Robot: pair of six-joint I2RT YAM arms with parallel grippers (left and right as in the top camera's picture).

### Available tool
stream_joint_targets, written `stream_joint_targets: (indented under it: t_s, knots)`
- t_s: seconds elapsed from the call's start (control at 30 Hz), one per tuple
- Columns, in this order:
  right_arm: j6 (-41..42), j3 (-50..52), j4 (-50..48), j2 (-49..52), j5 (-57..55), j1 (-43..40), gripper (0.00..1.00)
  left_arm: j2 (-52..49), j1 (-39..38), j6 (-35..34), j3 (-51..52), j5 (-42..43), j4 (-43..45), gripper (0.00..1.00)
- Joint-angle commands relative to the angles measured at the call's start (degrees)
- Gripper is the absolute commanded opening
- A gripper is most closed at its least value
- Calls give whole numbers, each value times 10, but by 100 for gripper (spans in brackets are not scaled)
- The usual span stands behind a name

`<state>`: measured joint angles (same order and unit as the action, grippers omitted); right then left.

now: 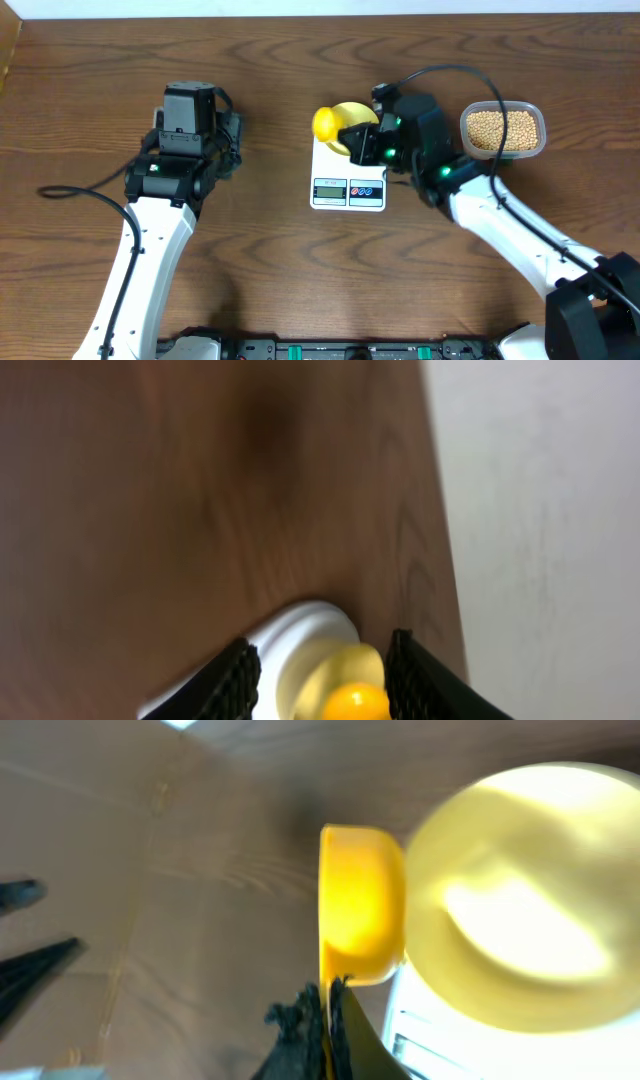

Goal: Scoop item into bowl and weigh 50g on scale

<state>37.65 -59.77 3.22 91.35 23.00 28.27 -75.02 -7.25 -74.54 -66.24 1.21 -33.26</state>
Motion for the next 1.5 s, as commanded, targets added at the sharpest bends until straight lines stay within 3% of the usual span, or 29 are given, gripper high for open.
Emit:
stream_joint_targets:
  t_s: [0.0, 0.13, 0.33, 0.47, 0.63, 0.8, 0.97, 1.13, 1.17, 1.27, 1.47]
  knots:
    - [-110, -85, 67, -3, 12, -11, 1, -2, -2, 188, -5, -51, 30, 44]
    - [-173, -155, 148, -3, 6, -17, 2, -2, -2, 283, -5, -51, 34, 43]
    - [-238, -179, 189, -3, 12, -18, 1, 7, -2, 433, -5, -29, 34, 44]
    - [-258, -179, 219, -4, 24, -32, 1, 29, -2, 496, -5, -23, 33, 44]
    - [-297, -179, 251, -8, 89, -69, 1, 61, -2, 596, -5, 43, 23, 44]
    - [-301, -179, 279, -27, 96, -120, 1, 66, -2, 641, -5, 112, -23, 45]
    - [-332, -179, 316, -64, 118, -178, 1, 66, -6, 649, -5, 180, -61, 44]
    - [-348, -178, 383, -103, 117, -247, 1, 66, -48, 607, 8, 183, -87, 45]
    - [-348, -178, 391, -107, 117, -259, 1, 66, -64, 604, 16, 183, -86, 41]
    - [-347, -178, 410, -111, 120, -293, 1, 61, -112, 586, 42, 165, -75, 10]
    - [-355, -178, 428, -111, 121, -313, 1, 25, -207, 527, 82, 97, -50, 8]
